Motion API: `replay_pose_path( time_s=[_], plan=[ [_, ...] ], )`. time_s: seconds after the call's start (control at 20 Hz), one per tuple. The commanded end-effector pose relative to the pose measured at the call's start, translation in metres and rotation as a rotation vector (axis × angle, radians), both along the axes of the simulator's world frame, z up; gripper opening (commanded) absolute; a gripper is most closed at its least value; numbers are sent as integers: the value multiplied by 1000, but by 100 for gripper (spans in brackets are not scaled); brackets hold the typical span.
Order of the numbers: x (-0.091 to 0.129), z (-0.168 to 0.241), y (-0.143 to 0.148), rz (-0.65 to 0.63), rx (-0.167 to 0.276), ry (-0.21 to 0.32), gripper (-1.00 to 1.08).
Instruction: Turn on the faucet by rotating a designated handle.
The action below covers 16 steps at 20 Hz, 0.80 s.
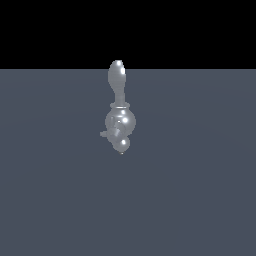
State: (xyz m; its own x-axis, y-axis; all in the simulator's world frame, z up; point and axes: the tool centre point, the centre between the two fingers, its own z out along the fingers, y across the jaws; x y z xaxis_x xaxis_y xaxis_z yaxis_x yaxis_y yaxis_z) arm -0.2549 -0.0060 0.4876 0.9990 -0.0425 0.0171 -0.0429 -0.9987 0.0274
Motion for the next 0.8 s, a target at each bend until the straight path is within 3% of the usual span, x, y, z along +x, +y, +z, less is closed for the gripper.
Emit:
replay_pose_path(
  time_s=[0.0,0.05,0.1,0.15,0.25,0.3,0.35,0.4,0.5,0.55,0.65,0.75],
  plan=[
    [2,-18,-2,-12,2,44,-20],
    [7,-47,-7,-48,7,91,9],
    [9,-73,18,4,-12,144,9],
    [18,-88,2,-68,23,151,10],
    [22,-133,0,-66,35,206,-13],
    [23,-155,-3,-59,52,238,-37],
    [26,-172,8,-11,5,250,-59],
    [40,-177,11,-54,16,233,-64],
    [37,-199,-12,-181,58,260,-57],
    [42,-211,40,-95,33,265,-59],
    [43,-229,6,-237,61,283,-52],
    [79,-229,42,-179,42,223,-13]
  ],
)
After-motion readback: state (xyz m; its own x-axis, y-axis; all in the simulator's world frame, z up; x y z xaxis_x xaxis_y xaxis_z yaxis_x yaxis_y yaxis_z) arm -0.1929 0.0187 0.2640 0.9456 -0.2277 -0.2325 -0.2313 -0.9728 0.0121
